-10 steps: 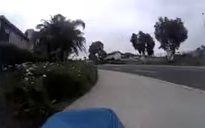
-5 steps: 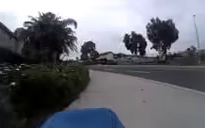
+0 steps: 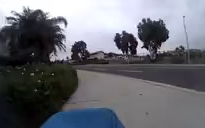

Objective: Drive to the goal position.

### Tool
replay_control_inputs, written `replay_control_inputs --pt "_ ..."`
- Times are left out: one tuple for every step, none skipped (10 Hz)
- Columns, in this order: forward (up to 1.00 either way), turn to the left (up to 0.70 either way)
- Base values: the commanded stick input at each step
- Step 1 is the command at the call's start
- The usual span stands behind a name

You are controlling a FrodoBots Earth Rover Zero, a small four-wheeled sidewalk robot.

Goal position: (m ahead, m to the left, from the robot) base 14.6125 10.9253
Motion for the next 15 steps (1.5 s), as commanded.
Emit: replay_control_inputs --pt "0.02 0.00" --pt "0.00 0.00" --pt "0.00 0.00" --pt "0.00 0.00" --pt "0.00 0.00" --pt "0.00 0.00" --pt "0.00 0.00" --pt "0.00 0.00" --pt "0.00 0.00" --pt "0.00 0.00" --pt "0.15 0.41" --pt "0.59 0.30" --pt "0.70 0.22" --pt "0.70 0.03" --pt "0.70 0.00"
